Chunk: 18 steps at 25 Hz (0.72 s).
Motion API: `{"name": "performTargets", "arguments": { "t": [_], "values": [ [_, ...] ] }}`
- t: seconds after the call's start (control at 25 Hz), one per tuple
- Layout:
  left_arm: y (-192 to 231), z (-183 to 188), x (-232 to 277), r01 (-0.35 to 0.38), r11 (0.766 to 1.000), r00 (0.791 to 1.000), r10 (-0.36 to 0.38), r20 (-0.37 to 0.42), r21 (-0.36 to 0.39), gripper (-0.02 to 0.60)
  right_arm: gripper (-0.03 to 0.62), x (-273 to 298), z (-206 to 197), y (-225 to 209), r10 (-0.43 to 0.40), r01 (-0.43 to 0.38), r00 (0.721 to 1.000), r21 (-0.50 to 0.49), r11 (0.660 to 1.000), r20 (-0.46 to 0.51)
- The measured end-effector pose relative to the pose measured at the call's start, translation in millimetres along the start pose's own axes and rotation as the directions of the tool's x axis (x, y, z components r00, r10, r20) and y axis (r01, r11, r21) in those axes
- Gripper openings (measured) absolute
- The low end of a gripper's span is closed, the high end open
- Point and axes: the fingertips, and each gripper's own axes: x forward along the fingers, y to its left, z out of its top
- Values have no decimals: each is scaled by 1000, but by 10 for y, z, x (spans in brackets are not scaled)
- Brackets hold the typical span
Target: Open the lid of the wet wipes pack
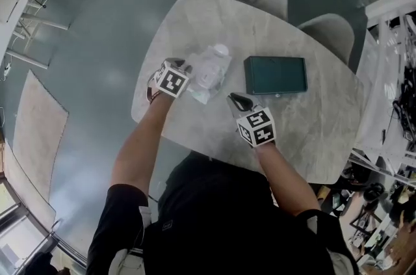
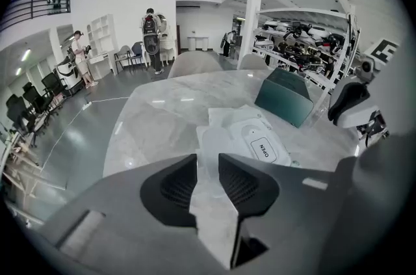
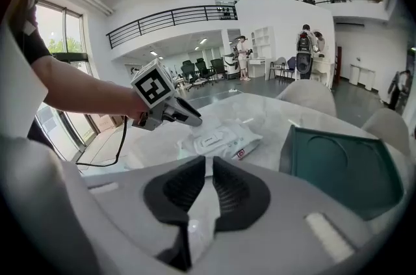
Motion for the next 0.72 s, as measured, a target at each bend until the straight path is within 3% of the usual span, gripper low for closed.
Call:
{"name": "performTargets", "arguments": {
  "t": [0.28, 0.44, 0.72],
  "values": [
    [40, -127, -89, -10, 1000, 1000, 10, 1, -26, 129, 34, -229, 115, 173, -34, 33, 999, 11, 999, 27],
    [103, -119, -220, -9, 1000, 997, 11, 71, -25, 129, 34, -358, 256, 192, -62, 61, 997, 18, 998, 54],
    [-87, 246, -620, -4, 999, 979, 11, 203, -36, 116, 34, -581, 532, 74, -77, 77, 987, 3, 997, 139]
  ]
}}
